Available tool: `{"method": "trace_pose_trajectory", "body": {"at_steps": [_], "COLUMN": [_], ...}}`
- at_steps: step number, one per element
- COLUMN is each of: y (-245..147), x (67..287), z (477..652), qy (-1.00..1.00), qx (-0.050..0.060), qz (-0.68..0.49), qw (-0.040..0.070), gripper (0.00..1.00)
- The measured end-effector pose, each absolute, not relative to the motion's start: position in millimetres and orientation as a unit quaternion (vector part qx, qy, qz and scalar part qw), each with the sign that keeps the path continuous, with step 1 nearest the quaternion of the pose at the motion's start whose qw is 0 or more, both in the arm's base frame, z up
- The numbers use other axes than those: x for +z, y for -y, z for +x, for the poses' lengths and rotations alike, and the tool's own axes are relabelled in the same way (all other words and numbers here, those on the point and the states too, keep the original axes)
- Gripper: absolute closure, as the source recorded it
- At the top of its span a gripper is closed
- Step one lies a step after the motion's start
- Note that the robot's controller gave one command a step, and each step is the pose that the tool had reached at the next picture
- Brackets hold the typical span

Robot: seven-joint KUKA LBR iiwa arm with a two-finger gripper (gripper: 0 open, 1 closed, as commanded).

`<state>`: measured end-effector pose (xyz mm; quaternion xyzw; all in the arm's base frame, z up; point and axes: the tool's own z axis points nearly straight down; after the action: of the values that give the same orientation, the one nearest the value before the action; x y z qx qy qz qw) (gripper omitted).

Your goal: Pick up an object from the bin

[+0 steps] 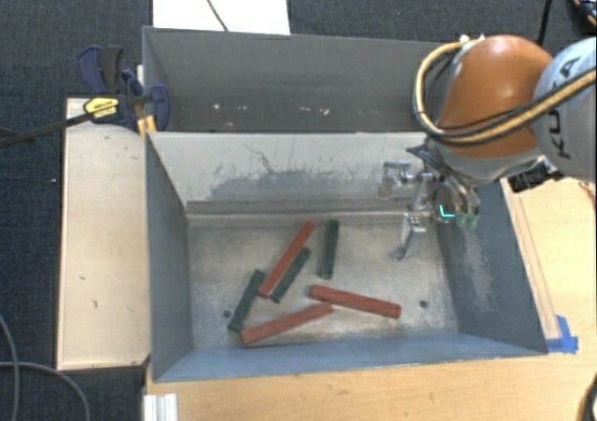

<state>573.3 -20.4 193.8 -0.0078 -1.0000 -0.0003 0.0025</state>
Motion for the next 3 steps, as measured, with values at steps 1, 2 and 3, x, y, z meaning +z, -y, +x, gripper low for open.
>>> {"method": "trace_pose_trajectory", "body": {"at_steps": [1,2,3], "y": [20.4,0.0,0.3], "x": [198.3,123.5,107.4], "z": [575.0,520.1,501.8], "qy": [1.000,0.999,1.000], "qx": [0.000,0.000,0.000], "qz": [-0.008,0.037,0.024], "qw": [-0.002,-0.003,0.000], "gripper": [0.00,0.00,0.00]}}
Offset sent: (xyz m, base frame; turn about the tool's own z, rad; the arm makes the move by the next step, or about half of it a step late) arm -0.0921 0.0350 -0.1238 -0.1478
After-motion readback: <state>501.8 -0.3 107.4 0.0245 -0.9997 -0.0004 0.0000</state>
